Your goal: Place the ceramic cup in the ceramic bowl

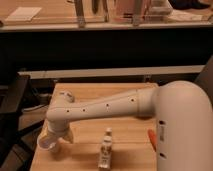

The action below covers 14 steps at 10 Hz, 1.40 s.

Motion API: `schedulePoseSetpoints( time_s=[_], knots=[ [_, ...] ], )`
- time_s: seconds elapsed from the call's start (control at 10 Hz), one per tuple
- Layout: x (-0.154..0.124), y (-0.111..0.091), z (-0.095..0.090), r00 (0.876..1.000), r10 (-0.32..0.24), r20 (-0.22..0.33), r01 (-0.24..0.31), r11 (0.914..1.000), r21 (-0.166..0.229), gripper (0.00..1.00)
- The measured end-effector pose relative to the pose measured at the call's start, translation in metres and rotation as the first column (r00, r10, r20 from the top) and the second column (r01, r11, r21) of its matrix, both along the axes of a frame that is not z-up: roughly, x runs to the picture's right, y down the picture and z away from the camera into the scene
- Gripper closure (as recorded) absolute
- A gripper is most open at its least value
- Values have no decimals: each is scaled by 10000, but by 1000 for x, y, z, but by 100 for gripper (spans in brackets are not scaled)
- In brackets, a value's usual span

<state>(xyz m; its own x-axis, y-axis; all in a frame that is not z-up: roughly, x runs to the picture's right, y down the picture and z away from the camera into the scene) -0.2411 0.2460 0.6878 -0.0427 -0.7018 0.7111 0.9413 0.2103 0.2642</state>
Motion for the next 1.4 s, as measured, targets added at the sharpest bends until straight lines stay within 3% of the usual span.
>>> schedulePoseSetpoints(
  time_s=[0.2,1.1,1.2,1.4],
  knots=[
    [0,-2,5,9999,102,-58,-102,9999,11,20],
    [-8,22,8,9997,-252,6,252,9996,-155,23],
    [-8,24,8,9997,-244,1,244,9996,-163,27],
    [-9,25,8,9997,-233,-13,232,9996,-184,47]
  ],
)
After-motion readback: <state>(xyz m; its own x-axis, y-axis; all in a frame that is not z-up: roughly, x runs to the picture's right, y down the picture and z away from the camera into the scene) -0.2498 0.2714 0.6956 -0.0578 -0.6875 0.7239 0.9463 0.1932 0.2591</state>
